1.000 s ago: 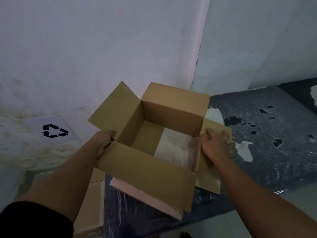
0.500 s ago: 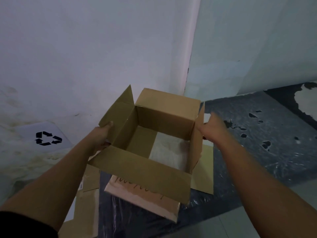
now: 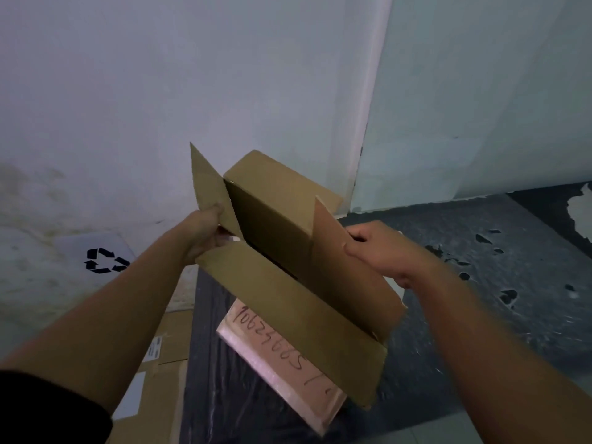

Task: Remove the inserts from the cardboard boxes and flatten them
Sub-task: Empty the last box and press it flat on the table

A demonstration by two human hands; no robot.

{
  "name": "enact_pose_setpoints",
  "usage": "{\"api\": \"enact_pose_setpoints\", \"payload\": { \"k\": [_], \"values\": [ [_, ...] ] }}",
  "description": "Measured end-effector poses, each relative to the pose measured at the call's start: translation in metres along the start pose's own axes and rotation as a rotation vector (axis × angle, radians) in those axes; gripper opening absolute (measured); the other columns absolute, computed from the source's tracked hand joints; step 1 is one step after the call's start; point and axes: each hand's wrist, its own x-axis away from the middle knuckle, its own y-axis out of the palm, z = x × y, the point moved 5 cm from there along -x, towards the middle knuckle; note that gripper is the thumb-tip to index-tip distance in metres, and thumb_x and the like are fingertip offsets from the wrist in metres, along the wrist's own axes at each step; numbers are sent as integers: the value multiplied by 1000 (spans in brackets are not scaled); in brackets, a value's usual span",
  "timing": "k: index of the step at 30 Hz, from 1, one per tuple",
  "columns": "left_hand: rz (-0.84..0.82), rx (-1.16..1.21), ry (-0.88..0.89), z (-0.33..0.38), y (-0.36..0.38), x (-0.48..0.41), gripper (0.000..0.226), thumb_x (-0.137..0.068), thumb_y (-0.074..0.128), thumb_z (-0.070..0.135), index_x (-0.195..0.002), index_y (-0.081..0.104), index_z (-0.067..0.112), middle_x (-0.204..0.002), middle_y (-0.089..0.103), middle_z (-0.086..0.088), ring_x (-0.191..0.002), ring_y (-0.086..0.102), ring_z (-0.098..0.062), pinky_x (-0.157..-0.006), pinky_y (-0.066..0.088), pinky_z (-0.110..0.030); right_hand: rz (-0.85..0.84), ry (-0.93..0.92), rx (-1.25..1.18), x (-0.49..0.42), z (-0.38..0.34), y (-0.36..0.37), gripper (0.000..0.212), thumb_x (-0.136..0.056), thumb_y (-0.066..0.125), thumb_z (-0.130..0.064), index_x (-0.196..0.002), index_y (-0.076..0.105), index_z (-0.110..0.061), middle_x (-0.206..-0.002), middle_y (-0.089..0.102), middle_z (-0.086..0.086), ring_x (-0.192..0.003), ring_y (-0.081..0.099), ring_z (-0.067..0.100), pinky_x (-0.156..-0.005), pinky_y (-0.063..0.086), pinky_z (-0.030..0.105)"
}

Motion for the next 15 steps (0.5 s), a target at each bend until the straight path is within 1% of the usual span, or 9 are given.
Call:
{"api": "enact_pose_setpoints", "payload": {
  "k": [2, 4, 6, 7, 9, 10, 12, 13, 15],
  "values": [
    [-94, -33, -18, 6, 11, 4, 48, -96, 42, 51, -125, 46, 13, -112, 61, -16, -98, 64, -34, -67, 57, -43, -49, -29, 30, 7, -7, 5, 24, -95, 48, -24, -98, 70, -16, -95, 69, 14, -91, 64, 37, -78, 53, 44],
    [-170, -59, -46, 7, 16, 5, 57, -91, 51, 53, -131, 43, 15, -116, 60, -18, -98, 64, -36, -64, 59, -42, -98, -46, 42, 11, -12, 10, 23, -95, 50, -25, -103, 70, -21, -97, 70, 7, -92, 66, 31, -84, 53, 46],
    [-187, 21, -89, 4, 20, 4, 62, -88, 58, 50, -133, 44, 10, -111, 64, -20, -92, 67, -35, -68, 60, -44, -178, -56, 27, 14, -16, 18, 24, -95, 50, -27, -112, 68, -25, -104, 70, 1, -96, 66, 26, -91, 52, 49],
    [-193, 79, -107, 1, 22, 4, 60, -88, 59, 47, -133, 46, 8, -107, 66, -19, -89, 68, -34, -70, 60, -45, -234, -54, 17, 16, -16, 23, 26, -95, 51, -27, -116, 66, -26, -109, 69, -3, -99, 65, 22, -93, 51, 48],
    [-211, 213, -131, -5, 30, 4, 54, -89, 61, 40, -129, 51, 5, -101, 67, -17, -85, 70, -33, -68, 59, -49, -356, -29, -11, 18, -15, 34, 32, -94, 52, -25, -125, 61, -30, -115, 67, -9, -105, 63, 13, -99, 47, 43],
    [-218, 283, -141, -7, 34, 5, 52, -88, 63, 36, -128, 51, 5, -101, 66, -18, -87, 70, -34, -68, 59, -52, -401, -14, -37, 19, -14, 39, 35, -94, 54, -24, -127, 59, -33, -114, 67, -11, -106, 63, 11, -99, 47, 42],
    [-221, 369, -158, -8, 38, 5, 52, -87, 66, 31, -130, 48, 8, -113, 61, -19, -100, 65, -38, -72, 55, -61, -435, 14, -91, 17, -10, 43, 35, -93, 55, -22, -127, 58, -32, -112, 68, -8, -103, 64, 11, -97, 50, 40],
    [-210, 374, -167, -8, 40, 6, 51, -87, 65, 29, -130, 47, 9, -119, 57, -20, -106, 62, -39, -74, 53, -64, -443, 31, -119, 16, -6, 45, 33, -94, 56, -23, -126, 58, -30, -112, 66, -5, -103, 64, 13, -95, 50, 40],
    [-156, 335, -151, -10, 44, 9, 46, -89, 63, 28, -128, 45, 11, -121, 54, -17, -109, 59, -37, -81, 50, -65, -475, 77, -195, 14, 2, 51, 26, -94, 56, -33, -119, 58, -28, -110, 64, -4, -102, 61, 13, -88, 50, 36]
  ]
}}
